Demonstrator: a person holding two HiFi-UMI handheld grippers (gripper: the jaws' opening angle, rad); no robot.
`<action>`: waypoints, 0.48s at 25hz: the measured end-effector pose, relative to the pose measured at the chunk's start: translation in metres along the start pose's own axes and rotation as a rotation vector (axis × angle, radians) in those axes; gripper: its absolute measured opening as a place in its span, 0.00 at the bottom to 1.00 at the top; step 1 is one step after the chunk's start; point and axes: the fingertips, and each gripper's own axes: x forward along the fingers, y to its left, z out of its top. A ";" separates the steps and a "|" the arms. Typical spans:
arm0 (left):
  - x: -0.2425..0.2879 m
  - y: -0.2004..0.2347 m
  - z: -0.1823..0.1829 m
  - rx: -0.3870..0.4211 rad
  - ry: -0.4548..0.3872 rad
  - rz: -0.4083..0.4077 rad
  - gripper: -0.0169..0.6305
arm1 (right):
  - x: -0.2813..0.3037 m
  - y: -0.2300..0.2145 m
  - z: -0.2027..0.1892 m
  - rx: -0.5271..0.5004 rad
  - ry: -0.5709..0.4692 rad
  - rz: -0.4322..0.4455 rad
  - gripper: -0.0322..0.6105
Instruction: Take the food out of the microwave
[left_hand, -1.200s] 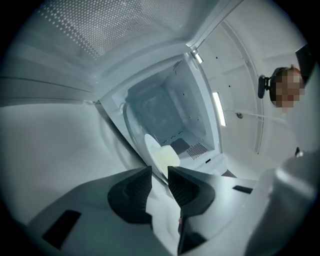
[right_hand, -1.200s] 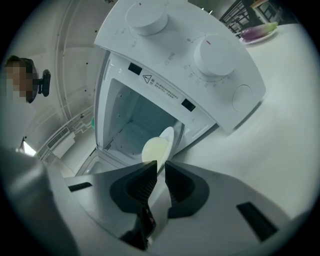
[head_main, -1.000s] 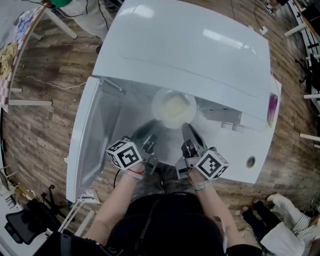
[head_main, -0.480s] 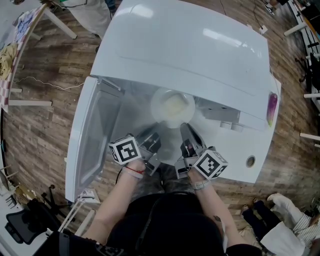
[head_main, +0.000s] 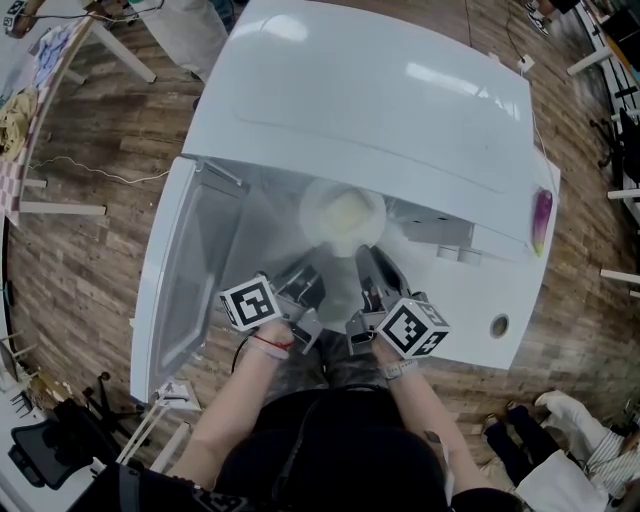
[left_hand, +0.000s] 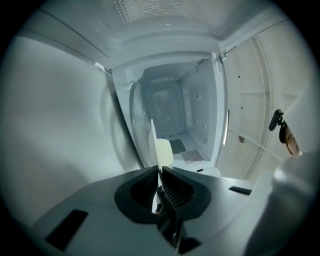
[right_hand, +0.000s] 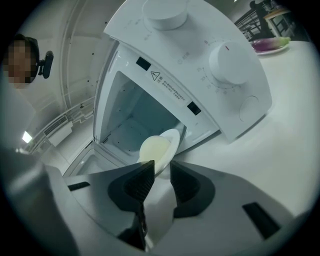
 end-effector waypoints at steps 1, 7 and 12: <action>0.001 -0.002 0.000 -0.012 -0.006 -0.010 0.08 | 0.001 0.000 0.000 0.005 0.001 -0.002 0.20; 0.002 -0.008 0.000 -0.116 -0.048 -0.070 0.07 | 0.006 0.000 -0.001 0.133 0.001 0.029 0.22; -0.003 -0.006 0.001 -0.126 -0.066 -0.090 0.07 | 0.009 -0.001 -0.001 0.164 -0.015 0.034 0.21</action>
